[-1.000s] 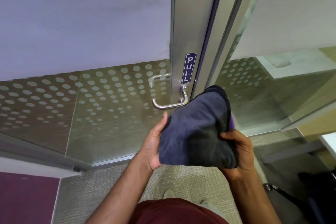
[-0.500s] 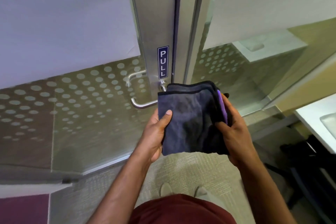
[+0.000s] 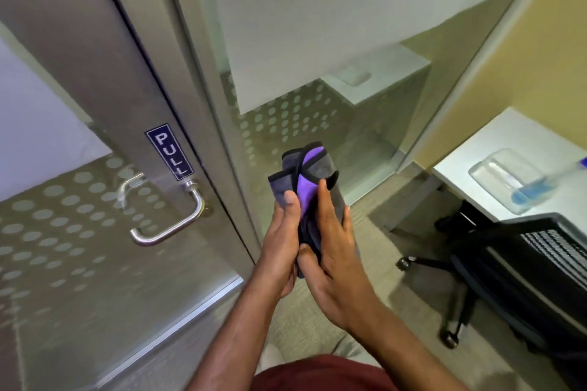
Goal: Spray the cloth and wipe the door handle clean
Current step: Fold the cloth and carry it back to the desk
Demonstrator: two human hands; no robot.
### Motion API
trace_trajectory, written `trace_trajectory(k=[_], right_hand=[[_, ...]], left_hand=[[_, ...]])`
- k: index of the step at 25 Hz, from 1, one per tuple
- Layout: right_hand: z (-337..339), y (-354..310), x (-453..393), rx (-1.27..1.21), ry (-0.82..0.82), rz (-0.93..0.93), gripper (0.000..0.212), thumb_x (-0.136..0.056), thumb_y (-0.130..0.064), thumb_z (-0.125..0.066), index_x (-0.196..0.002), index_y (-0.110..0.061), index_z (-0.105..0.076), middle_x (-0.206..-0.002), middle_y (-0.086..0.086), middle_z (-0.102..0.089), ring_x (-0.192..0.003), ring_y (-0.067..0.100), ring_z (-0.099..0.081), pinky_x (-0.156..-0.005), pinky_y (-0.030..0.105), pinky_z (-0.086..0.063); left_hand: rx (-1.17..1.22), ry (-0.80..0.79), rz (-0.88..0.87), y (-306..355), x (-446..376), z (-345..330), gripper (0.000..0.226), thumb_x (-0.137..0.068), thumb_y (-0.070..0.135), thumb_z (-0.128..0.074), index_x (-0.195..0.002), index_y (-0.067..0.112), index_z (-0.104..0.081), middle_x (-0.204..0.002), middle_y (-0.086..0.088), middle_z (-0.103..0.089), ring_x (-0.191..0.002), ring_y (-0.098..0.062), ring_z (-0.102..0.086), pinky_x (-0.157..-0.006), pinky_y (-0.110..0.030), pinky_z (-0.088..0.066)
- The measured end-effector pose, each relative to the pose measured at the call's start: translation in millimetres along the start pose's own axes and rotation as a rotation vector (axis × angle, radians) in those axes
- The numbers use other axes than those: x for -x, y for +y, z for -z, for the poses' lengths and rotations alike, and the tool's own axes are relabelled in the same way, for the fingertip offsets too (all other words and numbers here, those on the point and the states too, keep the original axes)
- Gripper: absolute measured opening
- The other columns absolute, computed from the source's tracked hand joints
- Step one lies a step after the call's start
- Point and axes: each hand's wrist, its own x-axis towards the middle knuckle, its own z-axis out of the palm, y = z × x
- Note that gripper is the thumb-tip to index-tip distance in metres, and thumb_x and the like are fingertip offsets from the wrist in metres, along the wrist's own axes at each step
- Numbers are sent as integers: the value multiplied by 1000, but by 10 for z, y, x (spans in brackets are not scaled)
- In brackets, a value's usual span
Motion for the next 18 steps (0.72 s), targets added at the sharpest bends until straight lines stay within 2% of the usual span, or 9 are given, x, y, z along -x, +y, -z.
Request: trace_trajectory(k=[2,4,7,8,10,11,13,16,18], right_hand=[[244,157,-30,36,-5,7,92,-93,-14,-46,-163,-21,13,-174,-8,-9,-160,5,-1,-130,48,7],[518,332,-64,52,36,10,89,-94,-11,-43,-163,-20,12,-173,-9,-12,-158,0,3,-129,54,5],[963,597,-96,-27,130,57,96,-87,-12,-42,-161,-36,15,-167,-33,-8,-157,-3,-2,-124,69,-8],[1118,694,-106,-73,146,56,99,-85,-14,-42,-160,-46,14,-163,-40,-11,-159,7,-13,-121,74,-15],[1405,954,-83,-168,181,8,99,-83,-17,-42,-157,-55,11,-158,-36,-31,-149,32,-39,-113,79,-26],[1540,1078,-73,-183,229,-8,98,-84,-17,-42,-158,-54,10,-153,-30,-43,-144,36,-45,-113,76,-28],[1788,1312,-80,-168,308,-16,96,-85,-15,-44,-161,-44,6,-142,-22,-59,-143,27,-47,-120,63,-28],[2146,1619,-100,-229,407,-87,91,-85,-1,-51,-163,-29,-13,-136,-10,-63,-137,21,-53,-119,37,-36],[2355,1810,-108,-222,521,-147,78,-83,-2,-53,-155,-29,-35,-137,-8,-57,-136,20,-52,-116,36,-43]], left_hand=[[-40,-44,-26,-52,-111,-301,87,-83,77,-66,-152,27,-49,-139,7,-72,-126,-8,-69,-94,-18,-58],[-85,-107,-48,-126,-264,-597,99,-74,75,-82,-153,27,-46,-143,7,-69,-134,-12,-65,-100,-21,-55],[-85,-182,-38,-293,-496,-1049,97,-65,65,-95,-143,24,-55,-126,2,-77,-118,-15,-73,-92,-23,-59],[-73,-190,-33,-366,-574,-1202,93,-63,64,-97,-136,20,-60,-113,2,-79,-106,-14,-76,-87,-23,-60],[-76,-205,-27,-546,-699,-1512,85,-65,62,-97,-123,10,-62,-94,0,-75,-90,-13,-74,-83,-24,-60],[-86,-211,-28,-628,-751,-1652,83,-69,62,-95,-123,9,-61,-93,-1,-75,-90,-13,-74,-83,-24,-60],[-113,-198,-11,-753,-841,-1937,84,-73,67,-90,-127,10,-61,-101,-2,-78,-94,-14,-76,-77,-23,-61],[-101,-79,119,-911,-1006,-2325,83,-79,72,-78,-134,13,-62,-112,-7,-81,-97,-20,-81,-68,-26,-64],[-83,-22,175,-977,-1183,-2510,65,-92,63,-64,-134,13,-64,-115,-10,-81,-104,-24,-80,-73,-29,-65]])
